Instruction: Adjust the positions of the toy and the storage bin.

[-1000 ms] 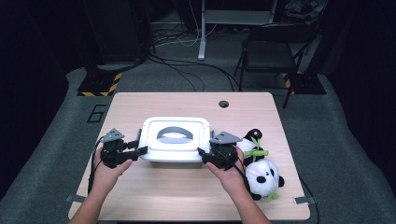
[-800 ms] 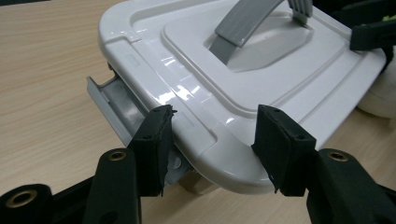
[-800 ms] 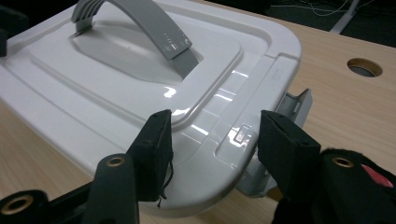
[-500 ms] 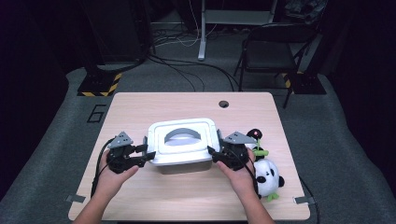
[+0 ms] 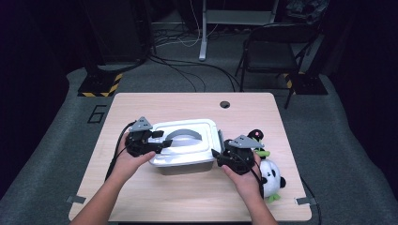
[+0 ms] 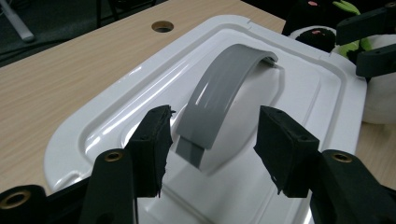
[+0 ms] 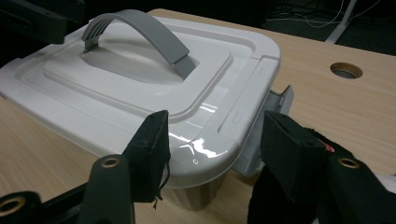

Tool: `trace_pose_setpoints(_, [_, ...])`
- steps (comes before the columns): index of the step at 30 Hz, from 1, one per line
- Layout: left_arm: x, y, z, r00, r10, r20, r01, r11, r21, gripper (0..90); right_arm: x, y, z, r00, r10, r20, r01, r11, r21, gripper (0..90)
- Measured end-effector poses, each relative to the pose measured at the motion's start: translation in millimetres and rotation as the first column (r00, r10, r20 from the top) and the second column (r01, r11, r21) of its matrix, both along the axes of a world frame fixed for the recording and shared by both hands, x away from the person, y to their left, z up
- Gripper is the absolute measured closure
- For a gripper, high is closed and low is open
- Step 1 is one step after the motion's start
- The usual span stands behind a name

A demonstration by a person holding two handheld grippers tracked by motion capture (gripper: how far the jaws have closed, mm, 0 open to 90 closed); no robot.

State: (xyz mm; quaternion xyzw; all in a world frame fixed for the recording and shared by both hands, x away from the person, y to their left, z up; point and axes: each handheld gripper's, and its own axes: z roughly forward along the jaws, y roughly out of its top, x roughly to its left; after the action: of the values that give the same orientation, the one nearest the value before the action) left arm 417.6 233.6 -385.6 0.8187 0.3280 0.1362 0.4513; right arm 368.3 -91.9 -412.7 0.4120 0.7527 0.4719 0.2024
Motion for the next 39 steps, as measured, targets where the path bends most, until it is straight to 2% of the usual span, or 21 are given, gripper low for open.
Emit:
trace_pose_setpoints(5, [12.4, -9.3, -6.5, 0.9997, -0.006, -0.024, 0.007, 0.9999, 0.014, 45.8, -7.1, -3.2, -3.9, 0.9999, 0.010, -0.003, -0.010, 1.000, 0.008, 40.3])
trace_pose_setpoints(11, [18.0, -10.5, -9.8, 0.9988, -0.006, -0.049, 0.007, 0.9999, 0.011, 56.5, -17.8, -7.5, -6.9, 0.9999, 0.012, -0.007, -0.012, 1.000, -0.016, 40.6])
trace_pose_setpoints(13, [18.0, -10.1, -9.6, 0.9983, -0.008, -0.059, 0.009, 0.9999, 0.007, 57.1, -20.4, -6.7, -9.7, 0.9998, 0.014, -0.014, -0.015, 0.999, -0.028, 41.0])
trace_pose_setpoints(21, [6.8, -9.3, -7.4, 0.9977, -0.019, -0.066, 0.022, 0.9985, 0.049, 60.3, -20.1, 0.2, -19.1, 0.9997, 0.014, -0.019, -0.015, 0.997, -0.076, 41.8])
trace_pose_setpoints(24, [-0.7, -8.9, -8.3, 0.9974, -0.017, -0.071, 0.020, 0.9989, 0.043, 61.4, -17.9, -0.7, -18.8, 0.9999, 0.001, -0.014, -0.002, 0.997, -0.075, 42.0])
trace_pose_setpoints(26, [-7.7, -9.7, -8.4, 0.9973, -0.018, -0.070, 0.022, 0.9984, 0.053, 62.4, -16.5, -2.7, -18.3, 1.0000, -0.007, -0.007, 0.006, 0.997, -0.075, 42.0])
trace_pose_setpoints(29, [-16.2, -12.2, -9.7, 0.9965, -0.022, -0.081, 0.026, 0.9987, 0.045, 64.1, -13.2, -6.5, -17.3, 0.9996, -0.028, -0.003, 0.028, 0.998, -0.055, 42.3])
trace_pose_setpoints(32, [-17.4, -17.5, -8.2, 0.9976, -0.027, -0.064, 0.032, 0.9972, 0.068, 63.3, -9.6, -8.7, -16.9, 0.9996, -0.028, -0.008, 0.028, 0.999, -0.019, 41.5])
trace_pose_setpoints(33, [-14.5, -19.9, -7.2, 0.9980, -0.029, -0.056, 0.032, 0.9978, 0.058, 61.0, -8.6, -8.8, -17.1, 0.9996, -0.027, -0.010, 0.027, 1.000, -0.014, 41.5])
trace_pose_setpoints(39, [-5.3, -35.4, -0.5, 0.9996, -0.026, -0.011, 0.027, 0.9961, 0.084, 56.6, -6.9, -8.3, -18.0, 0.9996, -0.029, -0.006, 0.029, 0.999, -0.023, 41.6])
